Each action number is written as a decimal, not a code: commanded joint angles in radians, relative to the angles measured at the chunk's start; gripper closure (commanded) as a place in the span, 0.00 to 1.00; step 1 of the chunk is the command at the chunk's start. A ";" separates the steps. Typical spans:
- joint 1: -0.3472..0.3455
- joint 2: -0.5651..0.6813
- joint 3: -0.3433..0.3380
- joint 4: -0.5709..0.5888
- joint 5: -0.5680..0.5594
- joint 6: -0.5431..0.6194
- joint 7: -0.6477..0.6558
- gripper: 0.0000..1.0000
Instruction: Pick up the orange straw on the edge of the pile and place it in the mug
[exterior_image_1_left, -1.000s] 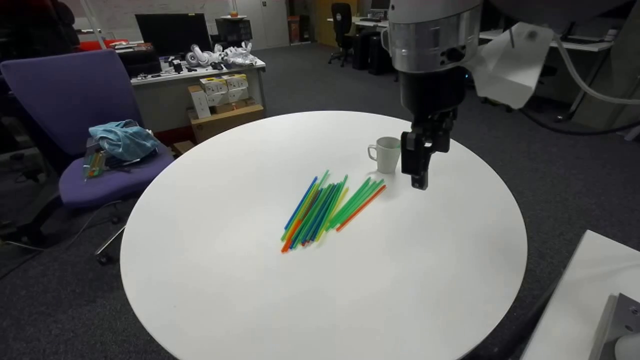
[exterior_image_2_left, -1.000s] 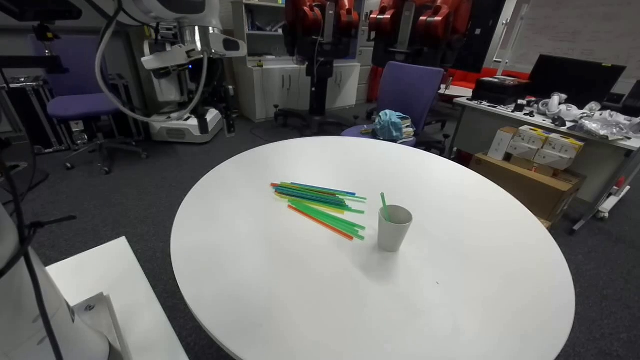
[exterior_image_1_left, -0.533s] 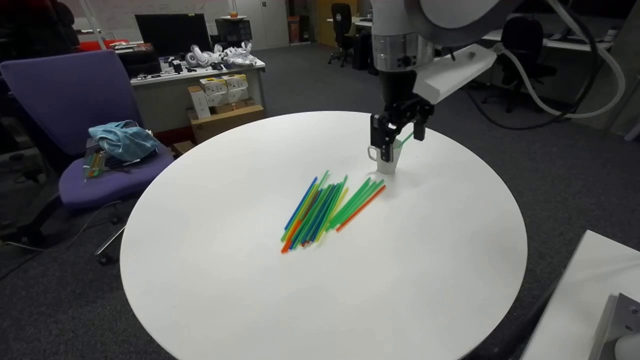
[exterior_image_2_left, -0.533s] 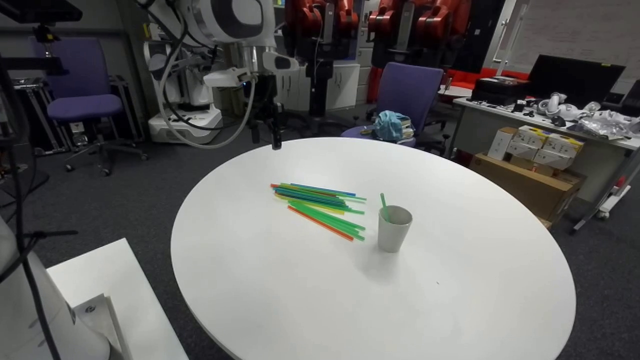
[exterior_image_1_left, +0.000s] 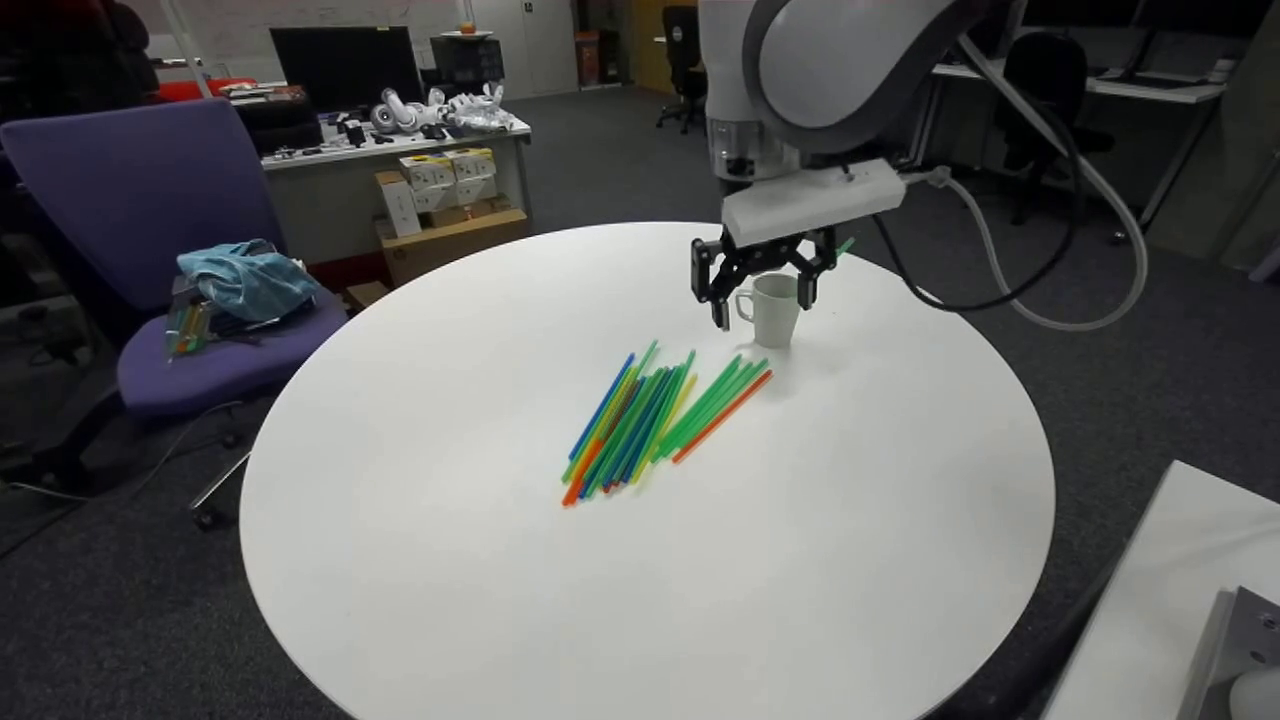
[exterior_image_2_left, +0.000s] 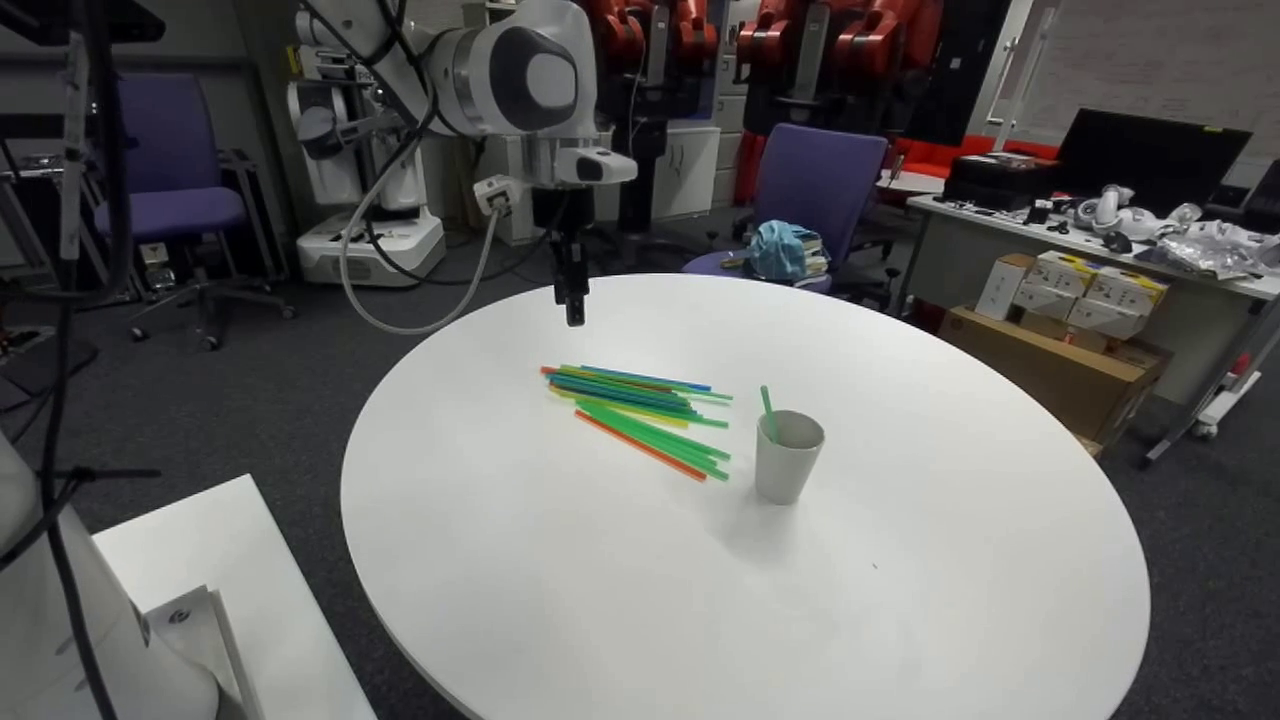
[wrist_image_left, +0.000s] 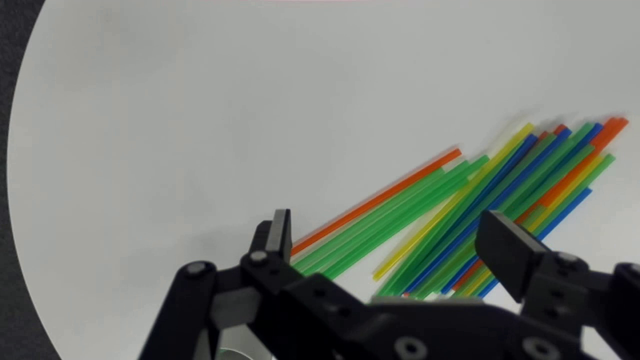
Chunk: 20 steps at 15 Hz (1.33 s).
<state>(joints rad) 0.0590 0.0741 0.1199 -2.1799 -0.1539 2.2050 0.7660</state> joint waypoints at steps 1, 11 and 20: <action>0.023 0.005 -0.022 0.002 0.002 0.012 0.053 0.00; 0.031 0.023 -0.038 -0.012 -0.067 0.077 0.187 0.00; 0.019 0.098 -0.154 -0.091 -0.126 0.359 0.588 0.00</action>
<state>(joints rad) 0.0715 0.1635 0.0010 -2.2292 -0.2490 2.4689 1.2661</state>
